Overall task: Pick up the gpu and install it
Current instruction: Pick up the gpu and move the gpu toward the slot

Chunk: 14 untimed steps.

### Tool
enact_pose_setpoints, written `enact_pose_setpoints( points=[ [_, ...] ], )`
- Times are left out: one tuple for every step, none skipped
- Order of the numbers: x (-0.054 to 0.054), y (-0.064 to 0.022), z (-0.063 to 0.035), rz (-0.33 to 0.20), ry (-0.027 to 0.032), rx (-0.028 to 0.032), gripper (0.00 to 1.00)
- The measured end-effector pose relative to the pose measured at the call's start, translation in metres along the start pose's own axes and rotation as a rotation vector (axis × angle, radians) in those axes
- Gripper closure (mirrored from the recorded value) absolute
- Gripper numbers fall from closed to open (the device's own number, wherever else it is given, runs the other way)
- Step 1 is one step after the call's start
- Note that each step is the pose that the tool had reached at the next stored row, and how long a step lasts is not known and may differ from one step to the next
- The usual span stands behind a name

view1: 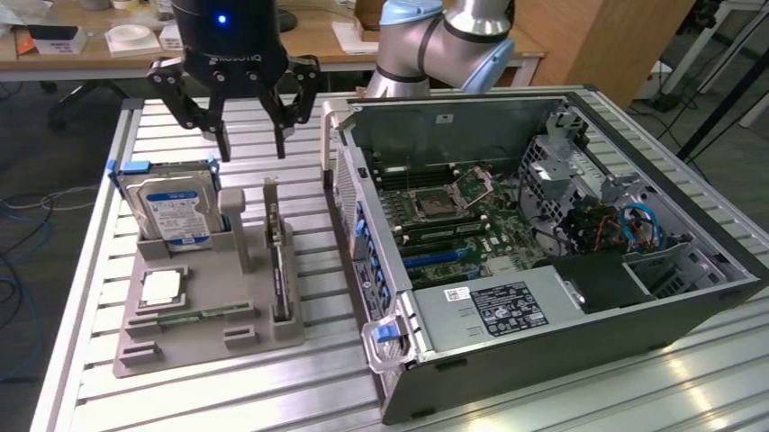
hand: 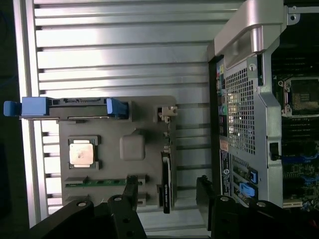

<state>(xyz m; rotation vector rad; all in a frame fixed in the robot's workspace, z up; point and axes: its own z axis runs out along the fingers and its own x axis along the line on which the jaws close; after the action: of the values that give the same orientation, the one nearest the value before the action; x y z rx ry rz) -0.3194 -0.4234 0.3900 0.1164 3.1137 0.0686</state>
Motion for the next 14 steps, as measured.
enact_pose_setpoints(
  points=[
    [0.0,-0.0013,-0.0001,0.0,0.0,0.0,0.41],
    [0.0,-0.0026,-0.0001,0.0,0.0,0.0,0.41],
    [0.0,-0.004,-0.0002,0.0,0.0001,0.0,0.41],
    [0.0,-0.0054,-0.0002,0.0,0.0,0.0,0.41],
    [0.0,-0.0067,-0.0003,0.0,0.0,0.0,0.41],
    [-0.001,-0.0079,-0.0004,0.0,0.0001,0.0,0.41],
    [-0.001,-0.0089,-0.0004,0.0,0.0,0.0,0.41],
    [-0.001,-0.0099,-0.0004,0.0,0.0,0.0,0.41],
    [-0.001,-0.0109,-0.0005,0.0,0.0,0.0,0.41],
    [-0.001,-0.0121,-0.0005,0.0,0.0,0.0,0.41],
    [-0.001,-0.0134,-0.0006,0.0,0.0,0.0,0.41],
    [-0.001,-0.0146,-0.0006,0.0,0.0,0.0,0.41],
    [-0.001,-0.0158,-0.0007,0.0,0.0,0.0,0.41],
    [-0.001,-0.0171,-0.0007,0.0,0.0,0.0,0.41]
  ],
)
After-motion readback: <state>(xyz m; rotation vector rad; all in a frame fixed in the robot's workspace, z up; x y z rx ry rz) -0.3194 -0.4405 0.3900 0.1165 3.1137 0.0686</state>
